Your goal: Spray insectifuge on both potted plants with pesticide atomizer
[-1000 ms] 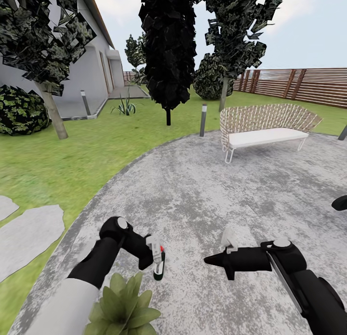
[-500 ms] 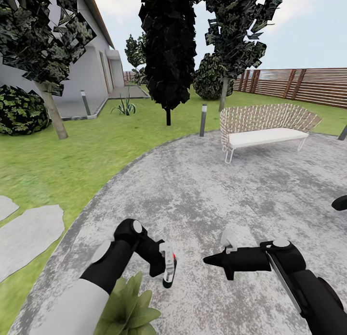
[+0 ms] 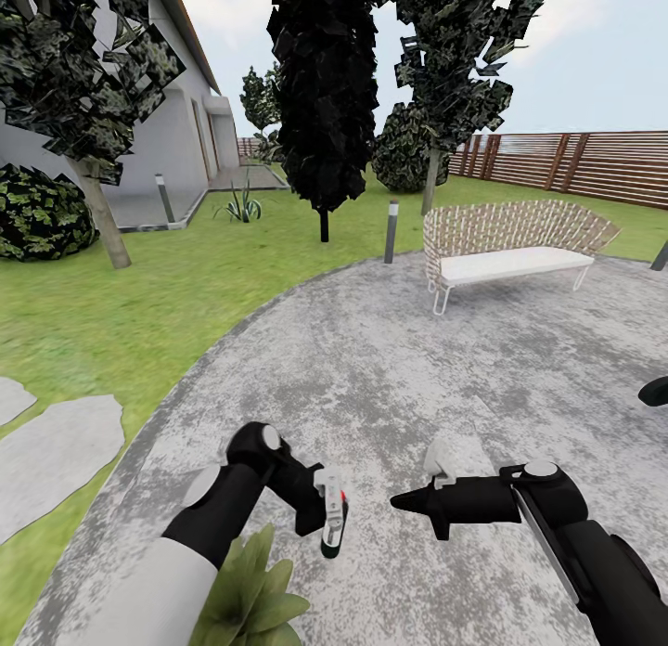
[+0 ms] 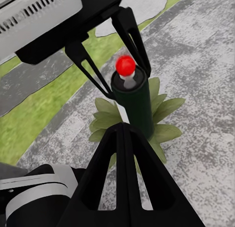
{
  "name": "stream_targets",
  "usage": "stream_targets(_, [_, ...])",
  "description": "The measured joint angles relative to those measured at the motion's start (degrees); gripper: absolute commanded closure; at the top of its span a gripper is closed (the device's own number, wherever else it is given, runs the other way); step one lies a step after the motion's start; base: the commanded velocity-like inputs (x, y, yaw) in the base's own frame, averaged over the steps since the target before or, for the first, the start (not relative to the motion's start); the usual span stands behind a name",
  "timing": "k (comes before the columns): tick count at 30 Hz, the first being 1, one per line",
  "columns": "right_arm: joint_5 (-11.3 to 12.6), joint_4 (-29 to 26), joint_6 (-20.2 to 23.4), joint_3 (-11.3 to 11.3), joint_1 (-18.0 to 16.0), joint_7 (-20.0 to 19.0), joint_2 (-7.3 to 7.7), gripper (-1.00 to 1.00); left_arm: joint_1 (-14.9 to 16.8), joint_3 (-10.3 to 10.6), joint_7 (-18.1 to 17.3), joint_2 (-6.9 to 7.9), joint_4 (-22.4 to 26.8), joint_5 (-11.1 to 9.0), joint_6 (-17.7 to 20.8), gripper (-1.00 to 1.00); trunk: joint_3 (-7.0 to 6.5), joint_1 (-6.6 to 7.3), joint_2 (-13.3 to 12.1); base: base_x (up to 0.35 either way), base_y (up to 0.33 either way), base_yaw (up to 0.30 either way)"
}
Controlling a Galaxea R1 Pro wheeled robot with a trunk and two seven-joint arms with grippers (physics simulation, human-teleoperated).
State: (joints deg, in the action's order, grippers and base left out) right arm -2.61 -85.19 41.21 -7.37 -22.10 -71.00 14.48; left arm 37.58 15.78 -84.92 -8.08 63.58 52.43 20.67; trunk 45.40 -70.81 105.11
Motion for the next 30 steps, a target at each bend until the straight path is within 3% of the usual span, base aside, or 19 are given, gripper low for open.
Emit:
stream_targets(9, [-0.02, 0.00, 0.00, 0.00, 0.00, 0.00, 0.08, 1.00, 0.00, 0.16, -0.08, -1.58, 0.00, -0.15, 0.00, 1.00, 0.00, 0.00, 0.00, 0.000, 0.000, 0.000])
stream_targets(15, [-0.02, 0.00, -0.02, 0.00, 0.00, 0.00, 0.15, 1.00, 0.00, 4.15, -0.03, -1.90, 0.00, -0.28, 0.00, 1.00, 0.00, 0.00, 0.00, 0.000, 0.000, 0.000])
stream_targets(17, [-0.02, 0.00, -0.04, 0.00, 0.00, 0.00, 0.17, 1.00, 0.00, 4.62, -0.03, -1.90, 0.00, -0.33, 0.00, 1.00, 0.00, 0.00, 0.00, 0.000, 0.000, 0.000])
stream_targets(30, [-0.05, 0.00, -0.08, 0.00, 0.00, 0.06, 0.18, 1.00, 0.00, 4.91, 0.00, -1.90, 0.09, -0.43, 0.67, 1.00, 0.00, 0.00, 0.00, 0.000, 0.000, 0.000])
